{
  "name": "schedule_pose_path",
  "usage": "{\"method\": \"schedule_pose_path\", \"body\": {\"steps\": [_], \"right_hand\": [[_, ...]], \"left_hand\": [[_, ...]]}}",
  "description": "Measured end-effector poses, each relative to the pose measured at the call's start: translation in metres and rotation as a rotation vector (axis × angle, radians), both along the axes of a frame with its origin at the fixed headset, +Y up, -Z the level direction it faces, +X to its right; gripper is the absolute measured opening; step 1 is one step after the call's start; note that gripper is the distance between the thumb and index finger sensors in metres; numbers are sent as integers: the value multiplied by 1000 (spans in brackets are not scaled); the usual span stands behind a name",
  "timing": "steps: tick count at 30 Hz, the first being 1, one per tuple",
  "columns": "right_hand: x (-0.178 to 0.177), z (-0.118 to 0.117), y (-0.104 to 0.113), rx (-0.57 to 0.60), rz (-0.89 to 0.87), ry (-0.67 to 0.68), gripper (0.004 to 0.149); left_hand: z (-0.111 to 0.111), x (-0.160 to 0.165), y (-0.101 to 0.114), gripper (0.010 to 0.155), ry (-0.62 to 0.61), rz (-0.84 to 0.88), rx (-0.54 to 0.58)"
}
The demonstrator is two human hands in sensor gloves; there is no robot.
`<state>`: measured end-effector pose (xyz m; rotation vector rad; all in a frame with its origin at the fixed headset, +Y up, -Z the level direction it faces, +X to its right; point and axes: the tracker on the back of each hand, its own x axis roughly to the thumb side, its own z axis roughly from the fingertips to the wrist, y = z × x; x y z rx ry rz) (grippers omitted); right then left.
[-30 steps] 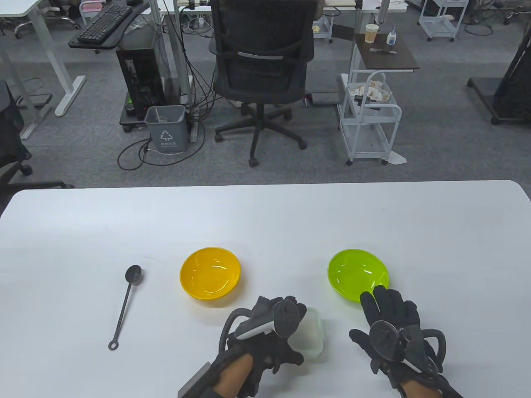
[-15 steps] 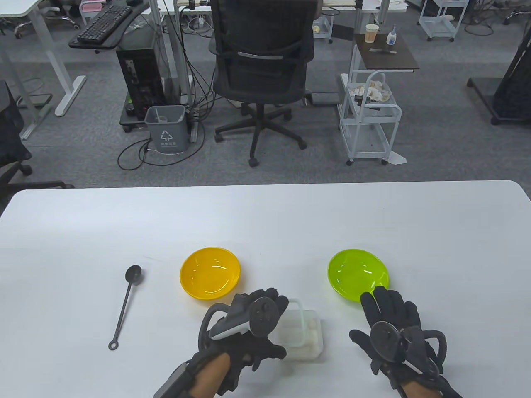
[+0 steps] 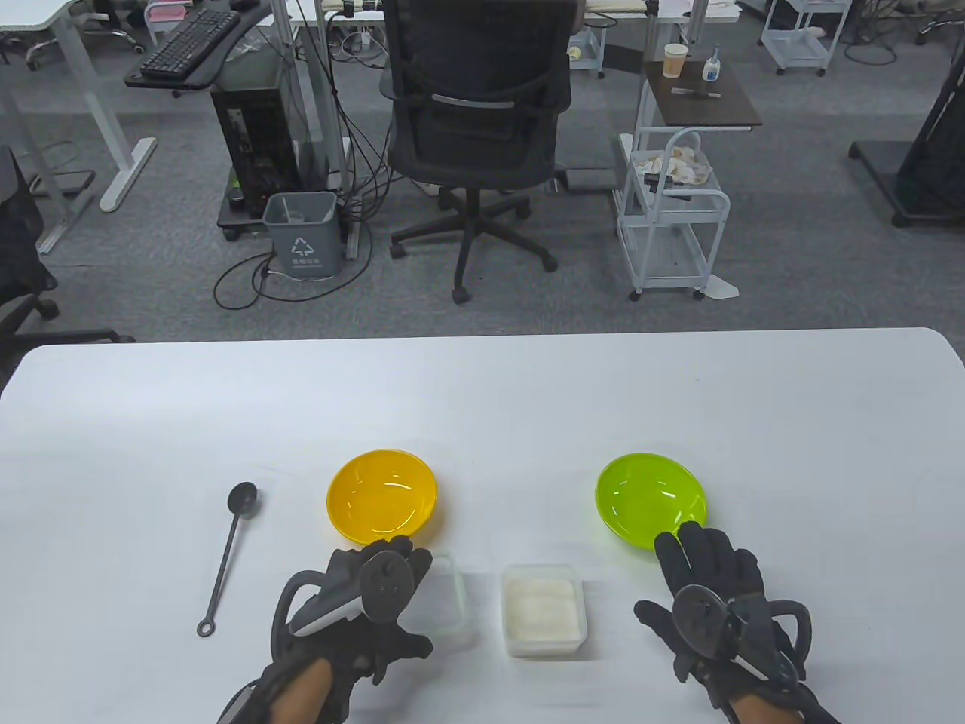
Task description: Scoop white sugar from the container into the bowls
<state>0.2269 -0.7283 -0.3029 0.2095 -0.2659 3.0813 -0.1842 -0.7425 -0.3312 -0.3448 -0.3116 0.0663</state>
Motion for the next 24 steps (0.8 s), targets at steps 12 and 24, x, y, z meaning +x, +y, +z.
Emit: {"method": "schedule_pose_path", "body": {"steps": [12,24], "right_hand": [[1,1,0,-13,-1,3,83],[1,1,1,-18,6,2,83]], "left_hand": [[-6,-8,-40,101,11,-192,-129],[-7,-10,-41,102,17,-171,-171]]}}
